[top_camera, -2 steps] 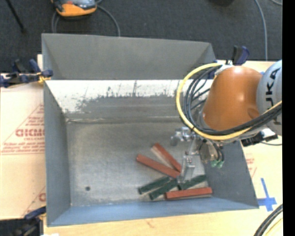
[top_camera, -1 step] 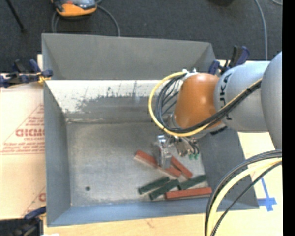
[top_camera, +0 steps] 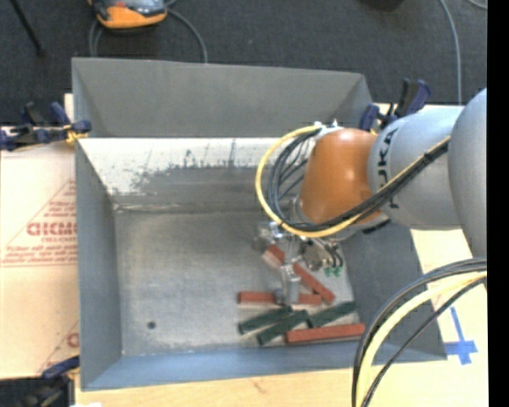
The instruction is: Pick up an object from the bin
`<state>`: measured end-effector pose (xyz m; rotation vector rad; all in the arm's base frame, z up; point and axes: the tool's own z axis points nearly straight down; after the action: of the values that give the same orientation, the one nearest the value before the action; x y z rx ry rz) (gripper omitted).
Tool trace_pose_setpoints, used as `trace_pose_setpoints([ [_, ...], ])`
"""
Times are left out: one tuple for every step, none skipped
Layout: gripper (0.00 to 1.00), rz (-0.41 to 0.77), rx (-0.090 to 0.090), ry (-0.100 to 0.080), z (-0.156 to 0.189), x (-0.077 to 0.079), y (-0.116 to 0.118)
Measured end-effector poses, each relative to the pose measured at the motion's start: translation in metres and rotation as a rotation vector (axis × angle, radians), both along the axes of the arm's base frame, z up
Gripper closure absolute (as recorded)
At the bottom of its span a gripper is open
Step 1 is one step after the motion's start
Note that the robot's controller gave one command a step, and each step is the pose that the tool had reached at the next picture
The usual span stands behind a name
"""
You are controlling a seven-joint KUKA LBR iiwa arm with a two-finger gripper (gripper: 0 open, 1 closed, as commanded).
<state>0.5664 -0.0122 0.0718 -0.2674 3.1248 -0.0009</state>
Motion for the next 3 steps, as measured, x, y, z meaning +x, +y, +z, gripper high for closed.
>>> trace_pose_setpoints([
  [0.0,0.0,0.0,0.0,0.0,0.0,0.0],
  [1.0,-0.051,-0.001,-0.002,0.002,0.034,-0.083],
  [1.0,-0.051,-0.001,-0.001,0.002,0.034,-0.083],
])
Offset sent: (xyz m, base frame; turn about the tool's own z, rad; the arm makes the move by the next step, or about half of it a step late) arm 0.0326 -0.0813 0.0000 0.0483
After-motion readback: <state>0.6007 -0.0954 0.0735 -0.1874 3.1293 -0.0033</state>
